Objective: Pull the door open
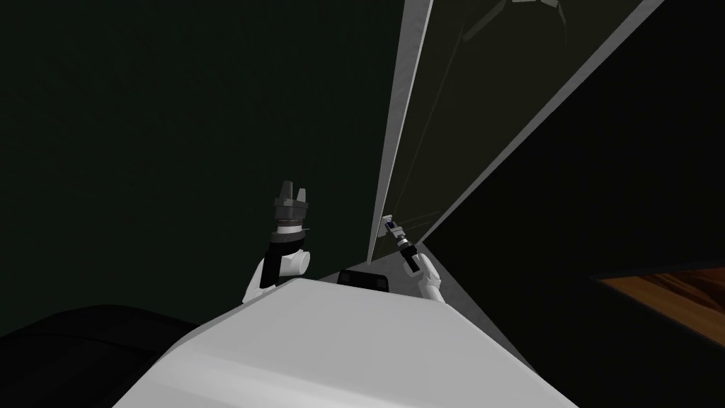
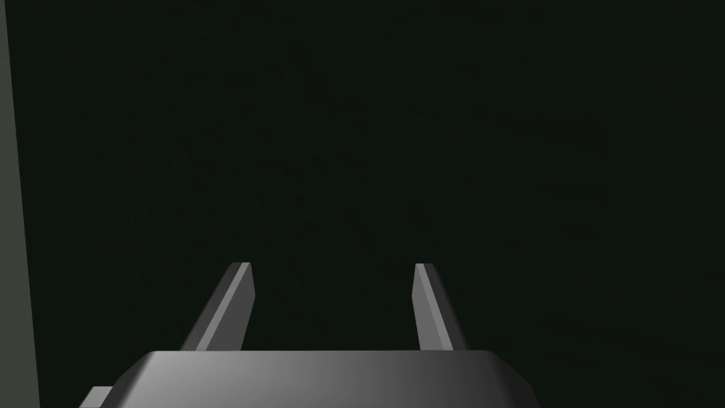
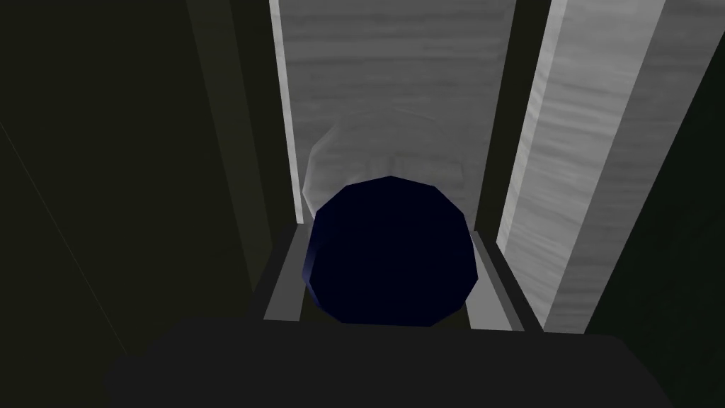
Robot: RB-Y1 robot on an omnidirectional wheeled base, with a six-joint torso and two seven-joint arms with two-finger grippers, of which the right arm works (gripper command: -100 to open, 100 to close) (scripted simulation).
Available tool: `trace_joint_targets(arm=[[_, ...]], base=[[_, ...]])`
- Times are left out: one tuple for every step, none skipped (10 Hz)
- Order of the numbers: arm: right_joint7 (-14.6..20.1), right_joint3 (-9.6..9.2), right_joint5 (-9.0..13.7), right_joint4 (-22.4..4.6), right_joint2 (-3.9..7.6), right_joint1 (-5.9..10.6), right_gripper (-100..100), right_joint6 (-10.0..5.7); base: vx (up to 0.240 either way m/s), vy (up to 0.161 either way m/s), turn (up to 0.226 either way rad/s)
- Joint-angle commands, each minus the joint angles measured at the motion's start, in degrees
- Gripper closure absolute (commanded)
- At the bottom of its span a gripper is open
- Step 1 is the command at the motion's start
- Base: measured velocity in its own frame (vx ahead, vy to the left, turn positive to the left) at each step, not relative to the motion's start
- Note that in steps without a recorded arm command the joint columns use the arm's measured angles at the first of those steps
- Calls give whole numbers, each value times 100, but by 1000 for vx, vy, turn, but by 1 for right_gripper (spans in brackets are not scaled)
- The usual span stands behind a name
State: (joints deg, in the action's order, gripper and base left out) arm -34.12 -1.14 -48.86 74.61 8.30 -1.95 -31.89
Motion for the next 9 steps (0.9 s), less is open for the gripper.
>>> trace_joint_targets(arm=[[0, 6, 0, -2, 4, -2, 100, 6], [-174, -21, -97, -3, 18, 4, 100, 83], [-264, -31, -147, -4, 28, 6, 100, 125], [-396, -47, -220, -6, 42, 10, 100, 187], [-528, -63, -292, -8, 56, 13, 100, 249], [-663, -78, -367, -9, 71, 16, 100, 312], [-840, -101, -472, -12, 91, 21, 100, 401], [-1017, -123, -577, -15, 111, 26, 100, 490], [-1168, -146, -682, -17, 132, 30, 100, 579]], base=[[0, 0, 0], [-41, -24, 102], [-74, -59, 102], [-81, -56, 114], [-76, -64, 115], [-85, -46, 116], [-95, -53, 112], [-92, -62, 136], [-83, -64, 158]])
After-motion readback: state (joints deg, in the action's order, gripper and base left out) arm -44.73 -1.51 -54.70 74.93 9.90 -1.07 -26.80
